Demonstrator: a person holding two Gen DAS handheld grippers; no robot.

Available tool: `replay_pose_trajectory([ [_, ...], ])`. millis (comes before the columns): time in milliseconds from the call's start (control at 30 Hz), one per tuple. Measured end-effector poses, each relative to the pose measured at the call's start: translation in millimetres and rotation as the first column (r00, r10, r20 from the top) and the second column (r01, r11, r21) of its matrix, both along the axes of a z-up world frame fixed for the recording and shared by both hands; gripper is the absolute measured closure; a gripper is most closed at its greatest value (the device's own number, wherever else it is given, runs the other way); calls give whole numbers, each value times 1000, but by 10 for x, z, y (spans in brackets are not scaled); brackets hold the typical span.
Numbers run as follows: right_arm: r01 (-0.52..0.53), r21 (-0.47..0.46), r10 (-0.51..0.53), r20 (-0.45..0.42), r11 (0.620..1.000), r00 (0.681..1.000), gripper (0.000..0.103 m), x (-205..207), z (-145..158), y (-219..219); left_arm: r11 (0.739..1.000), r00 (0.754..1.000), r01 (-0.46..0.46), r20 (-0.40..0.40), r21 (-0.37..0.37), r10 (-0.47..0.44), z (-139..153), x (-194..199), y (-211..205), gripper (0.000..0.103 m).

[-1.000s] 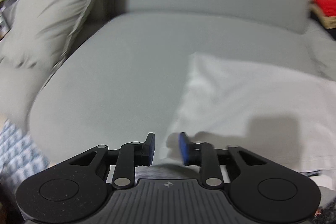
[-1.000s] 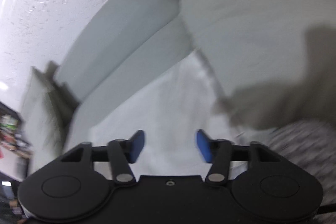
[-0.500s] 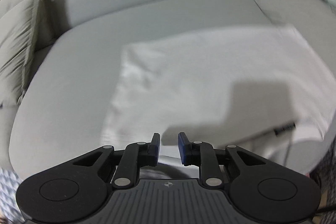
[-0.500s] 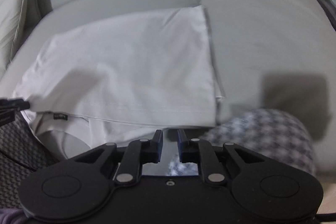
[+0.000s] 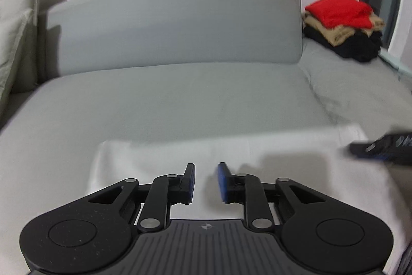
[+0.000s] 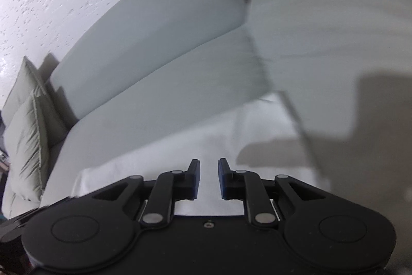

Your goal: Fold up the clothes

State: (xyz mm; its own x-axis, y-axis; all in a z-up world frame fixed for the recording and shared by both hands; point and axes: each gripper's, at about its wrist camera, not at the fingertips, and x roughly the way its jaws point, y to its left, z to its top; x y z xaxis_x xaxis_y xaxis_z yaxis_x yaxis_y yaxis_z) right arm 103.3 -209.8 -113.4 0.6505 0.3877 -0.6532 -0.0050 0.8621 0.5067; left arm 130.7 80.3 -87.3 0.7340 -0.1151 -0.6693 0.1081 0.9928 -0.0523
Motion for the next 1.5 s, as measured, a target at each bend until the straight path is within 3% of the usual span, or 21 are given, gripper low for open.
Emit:
replay_pose_trajectory([
  [133,-88,116,85,26,989,996,86,283,-177,301,992,995,95,-26,-80,-97,-142,357,-223,87],
  [233,-140,174,140,14,975,990,86,457,-362,449,992,994,88,-51,-88,-92,-362,577,-279,86],
  [300,-140,131,138,24,981,990,88,520,-477,466,1000,999,-3,-50,-16,2,-516,698,-205,84],
  [333,-129,90,125,48,988,991,97,530,-510,438,998,997,-62,-44,19,63,-581,744,-136,78],
  [400,-43,59,39,66,997,997,99,550,-534,277,979,979,-201,-42,18,202,-643,787,141,78],
  [467,94,24,-95,73,995,993,99,530,-508,31,943,942,-333,-49,-26,331,-639,789,469,82],
  [500,169,-27,-167,73,985,983,99,518,-498,-103,921,920,-388,-39,45,390,-639,800,560,83],
  [533,257,-76,-253,61,963,966,99,507,-497,-250,896,899,-432,-28,107,437,-635,811,638,96],
  [600,362,-115,-357,57,925,932,103,476,-497,-502,879,891,-443,-20,176,453,-600,832,674,91],
  [733,342,-237,-325,111,909,939,103,401,-336,-411,822,872,-467,16,325,489,-467,783,674,90],
  [833,385,-221,-364,130,896,922,96,194,-97,-451,854,880,-461,3,243,474,-202,487,756,86],
  [933,392,-191,-370,144,900,918,80,-132,169,-546,916,929,-364,-13,167,371,38,104,695,85],
  [1000,329,-178,-312,116,927,943,79,-303,268,-565,959,963,-259,-47,111,266,72,-170,544,84],
  [1067,194,-184,-187,56,964,981,79,-401,230,-411,984,986,-139,-76,110,148,27,-416,305,75],
  [1167,-35,-256,35,-4,966,999,80,-616,63,-31,972,995,-46,-76,230,65,-179,-761,-30,73],
  [1233,-145,-384,150,-16,912,988,78,-761,-67,227,942,994,-44,-83,332,76,-319,-932,-179,73],
  [1300,-165,-517,201,15,840,979,76,-966,-78,369,925,992,-47,-90,377,87,-285,-1079,-252,73],
  [1333,-171,-535,201,-2,827,980,76,-1046,-34,375,930,989,-44,-113,364,91,-255,-1144,-239,73],
  [1500,-186,-427,128,-162,885,979,70,-1397,101,6,953,980,-6,-189,302,67,-90,-1486,71,74],
])
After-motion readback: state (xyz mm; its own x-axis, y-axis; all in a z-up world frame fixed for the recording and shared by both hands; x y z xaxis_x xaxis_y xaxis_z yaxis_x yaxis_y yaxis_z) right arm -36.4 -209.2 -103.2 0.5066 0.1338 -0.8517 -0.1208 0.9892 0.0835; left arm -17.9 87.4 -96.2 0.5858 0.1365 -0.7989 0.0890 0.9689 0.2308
